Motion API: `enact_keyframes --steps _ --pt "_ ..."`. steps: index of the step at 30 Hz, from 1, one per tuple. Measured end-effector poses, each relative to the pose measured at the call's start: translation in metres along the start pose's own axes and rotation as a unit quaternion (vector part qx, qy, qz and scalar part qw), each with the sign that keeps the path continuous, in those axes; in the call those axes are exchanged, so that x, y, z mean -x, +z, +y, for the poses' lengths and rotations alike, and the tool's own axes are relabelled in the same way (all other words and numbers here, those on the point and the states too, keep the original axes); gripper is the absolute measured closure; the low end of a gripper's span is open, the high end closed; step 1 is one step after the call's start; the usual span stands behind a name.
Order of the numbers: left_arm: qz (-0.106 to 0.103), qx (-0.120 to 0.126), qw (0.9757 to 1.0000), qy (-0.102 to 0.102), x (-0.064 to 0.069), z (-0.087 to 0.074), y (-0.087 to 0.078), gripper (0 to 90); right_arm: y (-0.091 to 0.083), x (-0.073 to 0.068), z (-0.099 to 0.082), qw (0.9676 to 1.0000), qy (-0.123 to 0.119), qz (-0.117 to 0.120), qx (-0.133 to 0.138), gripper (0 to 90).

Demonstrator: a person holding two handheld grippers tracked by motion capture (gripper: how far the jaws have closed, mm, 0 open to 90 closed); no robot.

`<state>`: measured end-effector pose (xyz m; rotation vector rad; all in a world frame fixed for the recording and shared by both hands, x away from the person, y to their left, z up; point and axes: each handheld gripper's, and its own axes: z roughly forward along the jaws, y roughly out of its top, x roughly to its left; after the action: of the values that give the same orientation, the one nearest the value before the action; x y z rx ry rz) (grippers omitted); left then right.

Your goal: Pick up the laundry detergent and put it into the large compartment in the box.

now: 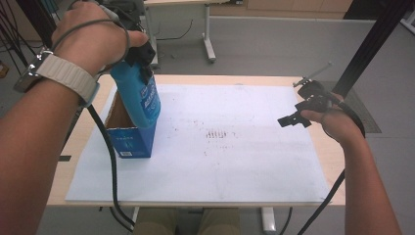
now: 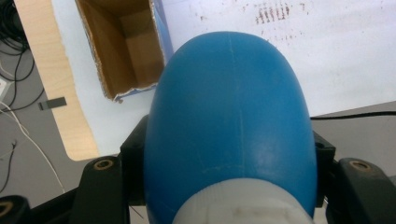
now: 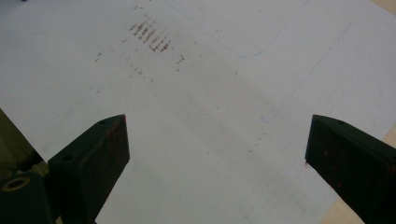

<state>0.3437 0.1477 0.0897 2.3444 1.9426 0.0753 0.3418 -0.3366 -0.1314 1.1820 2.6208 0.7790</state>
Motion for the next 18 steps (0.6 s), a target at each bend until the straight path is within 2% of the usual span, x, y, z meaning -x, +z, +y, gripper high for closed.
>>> enact_keyframes --steps 9,18 --pt "0.004 -0.005 0.9999 -0.011 -0.011 0.007 -0.002 38.7 0.002 0.004 -0.001 1.0 0.006 0.001 0.0 6.2" --pt "0.006 0.0 0.9995 -0.029 -0.031 0.009 -0.009 38.7 0.002 0.009 -0.004 0.9999 0.014 0.003 0.005 6.2"
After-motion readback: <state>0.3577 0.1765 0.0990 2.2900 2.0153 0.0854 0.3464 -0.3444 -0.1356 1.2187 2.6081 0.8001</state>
